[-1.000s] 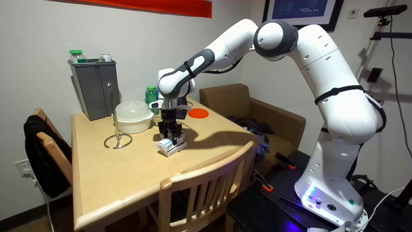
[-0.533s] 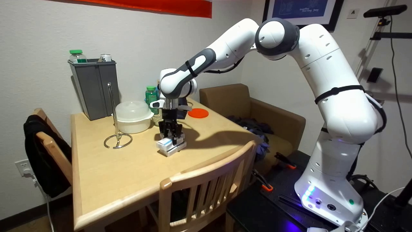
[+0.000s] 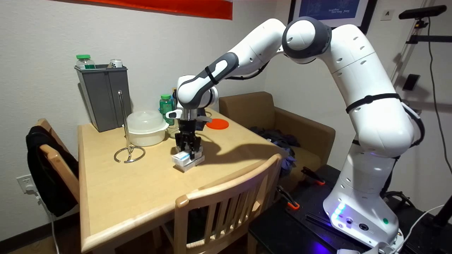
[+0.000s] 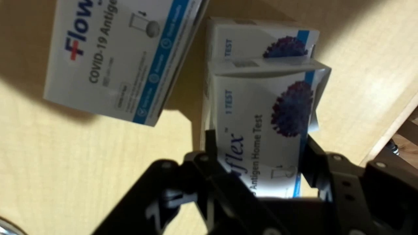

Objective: Stack the boxes on top of each other.

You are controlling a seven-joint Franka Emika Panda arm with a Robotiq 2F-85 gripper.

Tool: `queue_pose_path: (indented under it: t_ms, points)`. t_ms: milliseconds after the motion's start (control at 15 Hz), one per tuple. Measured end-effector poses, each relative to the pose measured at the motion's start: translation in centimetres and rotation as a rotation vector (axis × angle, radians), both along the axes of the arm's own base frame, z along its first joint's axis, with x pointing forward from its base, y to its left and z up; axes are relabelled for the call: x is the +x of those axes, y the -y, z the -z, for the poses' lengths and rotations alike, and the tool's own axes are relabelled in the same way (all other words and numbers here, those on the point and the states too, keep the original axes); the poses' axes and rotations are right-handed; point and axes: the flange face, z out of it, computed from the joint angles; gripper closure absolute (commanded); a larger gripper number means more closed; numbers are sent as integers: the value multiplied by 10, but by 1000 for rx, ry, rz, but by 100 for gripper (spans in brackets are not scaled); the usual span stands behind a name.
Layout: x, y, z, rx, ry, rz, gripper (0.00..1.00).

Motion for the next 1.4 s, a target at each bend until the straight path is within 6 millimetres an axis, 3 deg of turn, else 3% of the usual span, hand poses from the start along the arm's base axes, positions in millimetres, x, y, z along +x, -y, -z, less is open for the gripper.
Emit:
queue_pose_path:
  t_ms: [200, 667, 1400]
  points:
    - [-7, -1, 3, -5, -11, -6, 1]
    - [-24, -3, 5, -22, -30, -26, 0]
    - [-25, 2, -44, -69, 56, -31, 0]
